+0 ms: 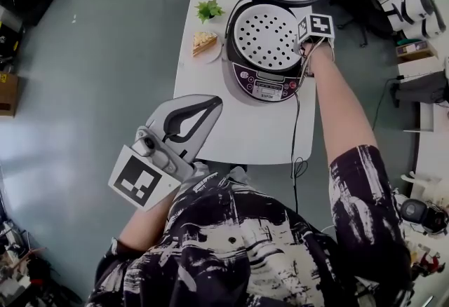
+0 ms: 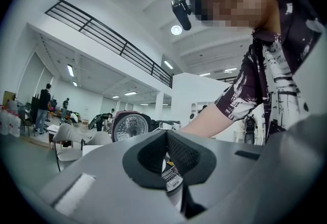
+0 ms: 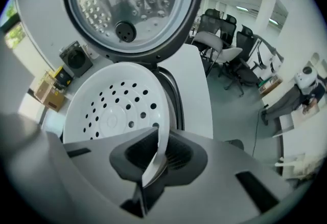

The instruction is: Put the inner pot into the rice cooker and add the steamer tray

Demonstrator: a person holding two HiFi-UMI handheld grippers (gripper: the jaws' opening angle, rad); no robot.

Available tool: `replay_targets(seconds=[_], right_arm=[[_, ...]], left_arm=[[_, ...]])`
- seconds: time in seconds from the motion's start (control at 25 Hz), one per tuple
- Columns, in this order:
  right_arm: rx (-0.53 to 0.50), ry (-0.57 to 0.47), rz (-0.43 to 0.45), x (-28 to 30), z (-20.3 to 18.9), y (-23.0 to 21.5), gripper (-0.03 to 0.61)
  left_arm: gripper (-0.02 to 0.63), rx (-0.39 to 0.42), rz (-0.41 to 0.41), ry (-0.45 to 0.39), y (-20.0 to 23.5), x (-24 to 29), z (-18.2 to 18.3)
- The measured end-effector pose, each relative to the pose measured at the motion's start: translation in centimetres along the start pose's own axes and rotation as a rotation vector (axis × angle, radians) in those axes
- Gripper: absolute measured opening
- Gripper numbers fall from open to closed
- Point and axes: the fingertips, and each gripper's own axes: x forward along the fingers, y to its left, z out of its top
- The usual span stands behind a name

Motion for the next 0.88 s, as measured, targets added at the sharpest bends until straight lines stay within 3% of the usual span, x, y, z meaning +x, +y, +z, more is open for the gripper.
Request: replay_targets(seconds=[0.2, 0.36, 0.6, 0.68, 0.88], right_arm=[[-0.152, -0.018, -0.081, -0.8, 0.3, -0.4, 0.046], [-0.208, -0.032, -0.083, -0.9, 0.2, -0.3, 0.155], [-0.31, -0.1, -0.154, -1.8, 0.7, -0.5, 0.163], [-0.332, -0.132, -0.184, -2.3, 0.9, -0.5, 0.094], [-0.493, -0.124, -0.264, -1.7, 0.5, 0.5, 0.116]], left_arm=[[0.005, 0.002, -0.006, -0.004, -0.4, -0.1, 0.2], [0.005, 0.006, -0.015, -0.004, -0.8, 0.0, 0.3], [0.005, 0.012, -0.032, -0.003, -1.8, 0.2, 0.3], [0.005, 0.012, -0.036, -0.002, -2.1, 0.2, 0.3], [0.005, 0.007, -0.035, 0.004, -2.5, 0.2, 0.1]])
